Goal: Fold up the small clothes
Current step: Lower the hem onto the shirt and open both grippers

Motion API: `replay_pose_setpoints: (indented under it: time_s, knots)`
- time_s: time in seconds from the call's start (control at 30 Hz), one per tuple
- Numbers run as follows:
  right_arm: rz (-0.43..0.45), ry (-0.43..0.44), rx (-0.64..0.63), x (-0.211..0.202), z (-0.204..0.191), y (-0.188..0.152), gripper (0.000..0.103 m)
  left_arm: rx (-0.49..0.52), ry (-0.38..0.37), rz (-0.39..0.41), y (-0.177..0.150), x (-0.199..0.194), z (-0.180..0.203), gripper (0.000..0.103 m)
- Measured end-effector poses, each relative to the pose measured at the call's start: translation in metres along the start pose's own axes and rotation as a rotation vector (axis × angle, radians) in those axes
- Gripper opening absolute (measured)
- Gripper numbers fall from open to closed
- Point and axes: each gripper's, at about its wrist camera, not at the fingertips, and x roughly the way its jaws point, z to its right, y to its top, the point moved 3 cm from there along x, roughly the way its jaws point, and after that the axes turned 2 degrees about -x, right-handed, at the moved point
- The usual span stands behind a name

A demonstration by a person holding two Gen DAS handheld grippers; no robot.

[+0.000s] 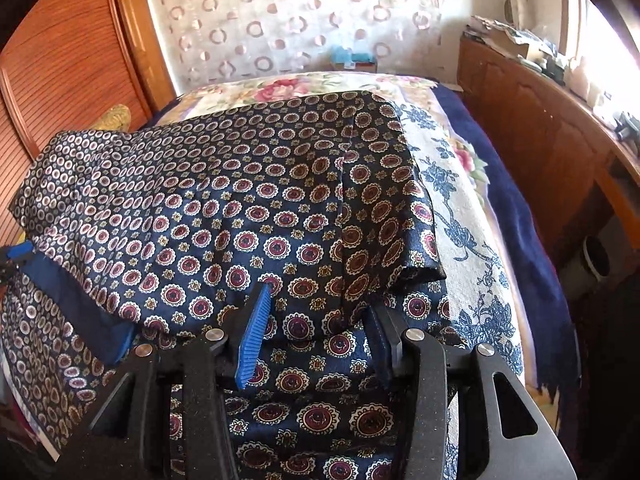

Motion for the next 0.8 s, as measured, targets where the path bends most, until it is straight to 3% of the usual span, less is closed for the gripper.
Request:
replay_pose_setpoints:
  time_s: [0.23, 0.33, 0.53, 0.67, 0.8]
  knots:
    - [-0.003, -0.044, -0.040, 0.002, -0.005, -0.002, 0.048, 0.019, 0.008, -0.007, 0.001, 0.002, 0.007, 0.067]
    - [-0.005, -0.052, -0.055, 0.002, -0.009, -0.001, 0.051, 0.007, 0.022, -0.014, 0.002, 0.005, 0.011, 0.077]
    - [-0.004, -0.053, -0.057, 0.002, -0.009, -0.002, 0.053, -0.007, 0.025, -0.026, 0.002, 0.002, 0.011, 0.077]
    - [-0.004, -0.049, -0.058, 0.002, -0.009, -0.002, 0.056, -0.052, -0.033, 0.020, 0.000, -0.017, 0.002, 0.077]
    - [-0.005, -0.051, -0.060, 0.002, -0.009, -0.002, 0.056, -0.042, 0.002, 0.077, 0.009, -0.037, -0.001, 0.077]
